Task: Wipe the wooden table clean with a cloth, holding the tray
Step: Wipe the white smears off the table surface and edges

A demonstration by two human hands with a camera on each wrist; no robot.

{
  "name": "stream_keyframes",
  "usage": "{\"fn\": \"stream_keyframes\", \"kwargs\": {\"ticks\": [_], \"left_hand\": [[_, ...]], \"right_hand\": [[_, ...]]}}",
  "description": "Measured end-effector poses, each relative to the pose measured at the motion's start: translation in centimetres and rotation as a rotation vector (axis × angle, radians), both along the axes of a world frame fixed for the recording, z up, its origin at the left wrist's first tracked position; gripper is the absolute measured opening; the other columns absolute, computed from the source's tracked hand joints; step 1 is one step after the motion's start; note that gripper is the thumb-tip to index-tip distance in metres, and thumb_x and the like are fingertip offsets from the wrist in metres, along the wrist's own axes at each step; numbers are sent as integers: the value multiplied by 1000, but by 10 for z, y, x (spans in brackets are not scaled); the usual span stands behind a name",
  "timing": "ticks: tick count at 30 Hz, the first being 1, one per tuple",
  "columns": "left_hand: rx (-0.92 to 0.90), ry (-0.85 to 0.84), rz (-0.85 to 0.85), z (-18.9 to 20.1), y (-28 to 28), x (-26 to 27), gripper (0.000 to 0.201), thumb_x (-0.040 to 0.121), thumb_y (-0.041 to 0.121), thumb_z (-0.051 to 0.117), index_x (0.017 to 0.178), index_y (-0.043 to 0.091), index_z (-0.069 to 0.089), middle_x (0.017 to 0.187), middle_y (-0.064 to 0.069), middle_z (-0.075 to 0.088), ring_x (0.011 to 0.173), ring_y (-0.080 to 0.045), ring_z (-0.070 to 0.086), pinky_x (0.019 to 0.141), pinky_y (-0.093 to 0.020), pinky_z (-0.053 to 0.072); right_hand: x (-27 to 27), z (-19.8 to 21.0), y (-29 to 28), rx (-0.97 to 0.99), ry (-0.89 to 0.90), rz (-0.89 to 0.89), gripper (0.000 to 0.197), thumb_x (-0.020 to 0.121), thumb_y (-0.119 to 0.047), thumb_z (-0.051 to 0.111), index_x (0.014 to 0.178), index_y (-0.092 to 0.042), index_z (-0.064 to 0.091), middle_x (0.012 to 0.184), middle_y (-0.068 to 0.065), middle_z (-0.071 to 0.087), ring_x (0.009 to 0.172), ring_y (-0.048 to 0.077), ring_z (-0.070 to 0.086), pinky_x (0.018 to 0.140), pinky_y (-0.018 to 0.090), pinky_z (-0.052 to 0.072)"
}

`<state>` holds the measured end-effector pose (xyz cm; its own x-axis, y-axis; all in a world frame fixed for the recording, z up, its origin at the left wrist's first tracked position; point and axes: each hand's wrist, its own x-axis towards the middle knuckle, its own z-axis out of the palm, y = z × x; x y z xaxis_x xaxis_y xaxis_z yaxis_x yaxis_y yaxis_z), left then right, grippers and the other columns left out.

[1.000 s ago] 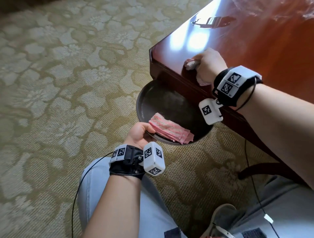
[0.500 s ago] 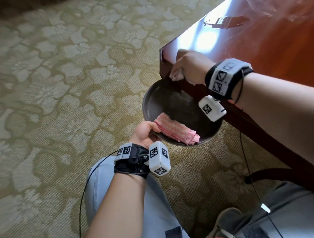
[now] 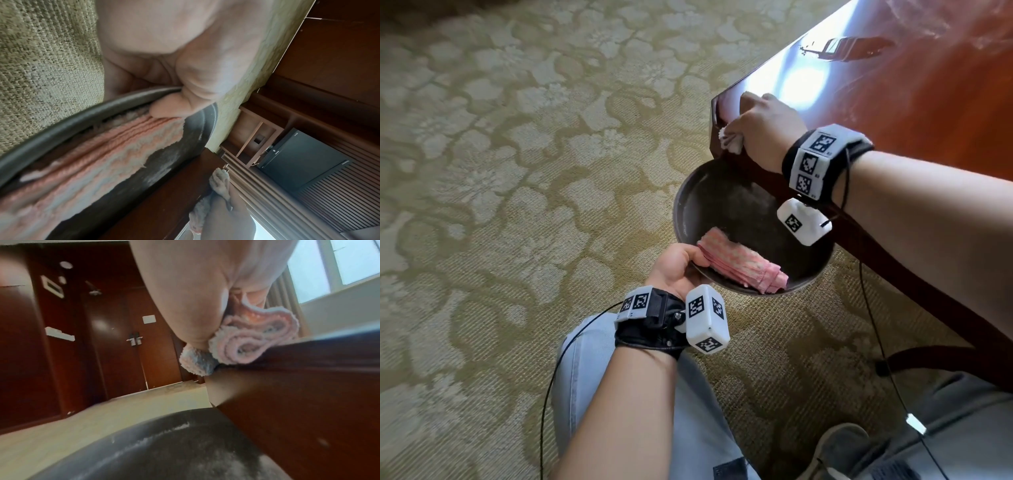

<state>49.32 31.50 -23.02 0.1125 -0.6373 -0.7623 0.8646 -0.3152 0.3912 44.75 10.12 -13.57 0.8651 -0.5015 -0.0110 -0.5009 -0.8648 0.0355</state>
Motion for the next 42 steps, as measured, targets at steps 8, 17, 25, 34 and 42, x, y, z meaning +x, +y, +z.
{"fn": "stream_keyframes", "kwargs": {"ticks": [8, 17, 25, 34, 42], "left_hand": [[-12, 11, -40, 6, 1, 1, 31, 83, -9, 29, 83, -5, 59, 75, -17, 69, 65, -30, 69, 53, -29, 58], [24, -65, -102, 5, 5, -2, 21, 75, -8, 37, 82, -1, 56, 77, -16, 65, 67, -29, 64, 56, -27, 56], [53, -102, -138, 5, 6, -5, 28, 62, -4, 43, 87, -3, 58, 80, -17, 67, 70, -29, 65, 70, -32, 54], [99, -143, -152, 5, -1, -11, 51, 63, -4, 44, 113, 0, 49, 113, -21, 58, 90, -33, 61, 81, -36, 52], [112, -145, -135, 3, -3, -13, 52, 62, -4, 45, 114, 0, 51, 114, -22, 59, 103, -34, 57, 88, -37, 49]], "right_hand": [[-26, -6, 7, 61, -21, -50, 14, 92, -12, 60, 96, -8, 73, 102, 9, 56, 94, 30, 61, 79, 34, 52], [-79, 3, 43, 141, 52, -17, 28, 81, -5, 51, 93, -14, 75, 90, 2, 51, 83, 25, 56, 58, 27, 39], [-98, -4, 43, 254, -244, -61, 34, 79, -11, 54, 98, -28, 76, 91, 1, 58, 89, 28, 61, 72, 36, 52], [-123, 13, -22, 439, -491, -604, 18, 78, -8, 47, 82, -8, 64, 72, 2, 64, 74, 14, 55, 62, 15, 41], [-108, 3, -12, 328, -219, -377, 25, 81, 1, 50, 93, -8, 71, 96, 15, 68, 87, 24, 55, 72, 26, 41]]}}
